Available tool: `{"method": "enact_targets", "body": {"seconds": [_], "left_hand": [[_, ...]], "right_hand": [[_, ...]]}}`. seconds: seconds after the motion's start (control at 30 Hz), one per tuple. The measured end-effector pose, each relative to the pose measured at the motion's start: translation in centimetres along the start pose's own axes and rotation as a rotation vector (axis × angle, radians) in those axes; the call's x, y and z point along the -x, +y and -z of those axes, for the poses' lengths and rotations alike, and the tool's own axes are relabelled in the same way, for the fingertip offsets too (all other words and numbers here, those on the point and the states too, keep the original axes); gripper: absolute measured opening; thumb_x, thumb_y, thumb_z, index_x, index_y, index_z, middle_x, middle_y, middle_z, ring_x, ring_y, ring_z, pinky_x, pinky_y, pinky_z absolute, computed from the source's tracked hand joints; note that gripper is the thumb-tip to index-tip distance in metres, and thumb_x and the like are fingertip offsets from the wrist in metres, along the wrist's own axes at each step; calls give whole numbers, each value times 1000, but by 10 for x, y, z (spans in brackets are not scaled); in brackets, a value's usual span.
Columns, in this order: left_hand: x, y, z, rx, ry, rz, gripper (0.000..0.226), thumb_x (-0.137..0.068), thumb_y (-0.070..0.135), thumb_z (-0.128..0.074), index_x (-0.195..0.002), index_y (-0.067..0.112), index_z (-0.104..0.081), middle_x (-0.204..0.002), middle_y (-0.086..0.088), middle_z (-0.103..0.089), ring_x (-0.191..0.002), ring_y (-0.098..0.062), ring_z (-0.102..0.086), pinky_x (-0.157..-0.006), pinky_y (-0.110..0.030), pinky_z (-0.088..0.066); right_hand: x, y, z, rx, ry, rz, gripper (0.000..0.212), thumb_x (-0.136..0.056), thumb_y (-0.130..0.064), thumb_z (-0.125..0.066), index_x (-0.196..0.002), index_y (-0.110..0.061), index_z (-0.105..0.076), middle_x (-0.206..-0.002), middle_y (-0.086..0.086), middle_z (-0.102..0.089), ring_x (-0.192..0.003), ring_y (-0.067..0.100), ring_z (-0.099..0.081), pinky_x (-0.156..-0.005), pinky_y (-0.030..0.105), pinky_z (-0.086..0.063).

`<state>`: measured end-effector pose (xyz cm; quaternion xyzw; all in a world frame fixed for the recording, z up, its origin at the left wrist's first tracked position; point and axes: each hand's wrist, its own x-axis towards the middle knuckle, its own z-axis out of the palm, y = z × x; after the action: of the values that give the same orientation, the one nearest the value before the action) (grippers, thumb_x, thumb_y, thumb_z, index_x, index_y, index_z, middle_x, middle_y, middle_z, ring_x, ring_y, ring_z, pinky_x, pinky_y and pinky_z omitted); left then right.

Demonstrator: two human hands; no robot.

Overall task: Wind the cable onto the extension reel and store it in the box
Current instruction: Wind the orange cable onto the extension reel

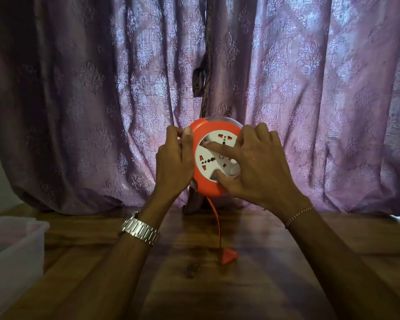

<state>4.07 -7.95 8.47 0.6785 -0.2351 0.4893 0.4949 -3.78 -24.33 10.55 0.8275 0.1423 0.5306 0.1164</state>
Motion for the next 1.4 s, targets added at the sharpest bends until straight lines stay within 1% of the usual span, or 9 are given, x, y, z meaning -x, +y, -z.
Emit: {"method": "enact_targets", "body": {"seconds": [0.13, 0.27, 0.4, 0.57, 0.77, 1.0, 1.17, 1.23, 1.4], "left_hand": [[-2, 0, 1, -5, 12, -14, 33, -102, 51, -32, -91, 22, -43, -61, 4, -57, -58, -18, -59, -56, -47, -50], [-2, 0, 1, -11, 10, -9, 32, -103, 49, -32, -91, 21, -43, -60, 4, -55, -57, -16, -57, -56, -47, -49], [-1, 1, 1, 1, -9, -19, 37, -103, 50, -32, -93, 17, -45, -61, 0, -57, -57, -18, -59, -54, -49, -49], [0, 1, 0, -7, -33, -33, 41, -103, 51, -33, -98, 13, -48, -61, 2, -58, -60, -26, -62, -56, -49, -50], [1, 1, 2, -25, -35, -43, 40, -103, 48, -33, -99, 11, -48, -61, 5, -57, -61, -26, -62, -57, -48, -50], [1, 3, 2, -20, -20, -37, 35, -103, 48, -32, -97, 16, -46, -64, 6, -58, -64, -27, -63, -58, -48, -51], [1, 1, 1, -27, -10, -34, 33, -103, 47, -32, -95, 18, -45, -63, 7, -58, -62, -24, -63, -58, -47, -51], [0, -1, 1, -32, -5, -35, 31, -103, 47, -32, -94, 20, -44, -62, 6, -57, -61, -24, -62, -57, -45, -50], [1, -3, -1, -38, -14, -38, 33, -103, 48, -32, -95, 18, -45, -59, 7, -55, -56, -13, -57, -53, -34, -40]], "right_hand": [[-2, 6, 7, -176, 66, 121, 45, -78, -48, -64, -121, -36, -66, -113, 6, -55, -100, 29, -45, -82, 45, -40], [-3, 12, 7, -238, -10, 273, 29, -72, -15, -58, -89, -33, -75, -130, 2, -59, -105, 29, -47, -84, 49, -44], [-4, 10, 3, -196, -107, 316, 35, -79, -36, -43, -84, -35, -78, -133, -2, -62, -101, 29, -52, -84, 39, -41], [-5, 14, -2, -100, -130, 327, 18, -83, -29, -69, -92, -42, -77, -135, -4, -59, -98, 28, -47, -74, 39, -38], [0, 8, 0, -6, -120, 251, 45, -90, -37, -30, -113, -54, -65, -134, -1, -53, -103, 27, -44, -74, 39, -36], [1, 5, -1, -4, -74, 44, 56, -77, -55, -56, -133, -51, -50, -100, 7, -57, -89, 28, -50, -74, 40, -36], [1, 5, 2, -8, -65, 52, 62, -78, -67, -54, -135, -45, -51, -98, 6, -55, -91, 27, -46, -76, 40, -36], [0, 7, 5, -75, -52, 87, 57, -80, -62, -58, -132, -40, -57, -105, 6, -54, -93, 26, -45, -76, 40, -40], [-3, 14, 9, -218, -81, 295, 19, -74, -18, -67, -86, -30, -76, -128, 1, -61, -107, 26, -48, -83, 44, -47]]}}
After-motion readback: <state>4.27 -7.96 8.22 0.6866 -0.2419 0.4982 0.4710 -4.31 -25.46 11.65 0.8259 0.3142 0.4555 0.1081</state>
